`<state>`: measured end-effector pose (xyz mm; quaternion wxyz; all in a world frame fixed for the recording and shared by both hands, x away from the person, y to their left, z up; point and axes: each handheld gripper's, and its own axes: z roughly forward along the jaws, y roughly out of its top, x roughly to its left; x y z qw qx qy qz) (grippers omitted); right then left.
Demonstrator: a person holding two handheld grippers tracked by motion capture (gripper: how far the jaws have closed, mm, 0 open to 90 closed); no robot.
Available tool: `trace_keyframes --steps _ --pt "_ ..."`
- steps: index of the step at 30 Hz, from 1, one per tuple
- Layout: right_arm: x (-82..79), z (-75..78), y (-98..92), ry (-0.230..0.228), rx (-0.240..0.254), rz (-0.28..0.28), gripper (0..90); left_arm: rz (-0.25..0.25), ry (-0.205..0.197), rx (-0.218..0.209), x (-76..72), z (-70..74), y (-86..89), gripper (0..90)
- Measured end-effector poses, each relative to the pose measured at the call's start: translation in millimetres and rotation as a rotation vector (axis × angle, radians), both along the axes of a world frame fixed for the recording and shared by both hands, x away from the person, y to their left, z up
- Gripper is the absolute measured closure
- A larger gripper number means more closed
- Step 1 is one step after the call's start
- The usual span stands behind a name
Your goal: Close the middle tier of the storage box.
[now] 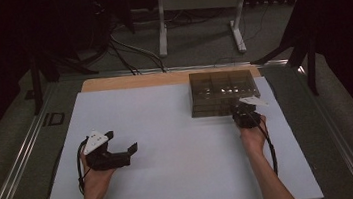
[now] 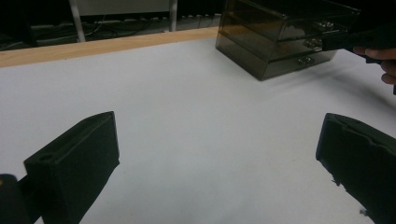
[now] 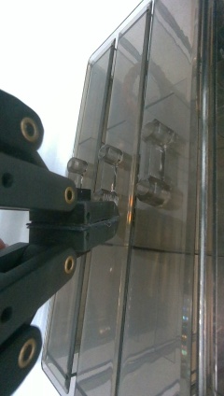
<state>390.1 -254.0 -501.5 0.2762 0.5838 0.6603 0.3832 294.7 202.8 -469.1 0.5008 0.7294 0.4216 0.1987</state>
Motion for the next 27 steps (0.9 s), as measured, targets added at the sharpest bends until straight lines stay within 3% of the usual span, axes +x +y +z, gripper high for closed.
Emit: trace_keyframes --steps 23,27 --pt "-4.4 7.2 -5.4 -0.027 -0.003 0.003 90.0 0.002 0.000 0.000 -0.3 0.0 1.2 0.9" --pt "-7.1 9.1 -3.1 -0.037 -0.005 0.020 85.0 0.003 -0.002 0.000 -0.6 0.4 1.8 0.9"
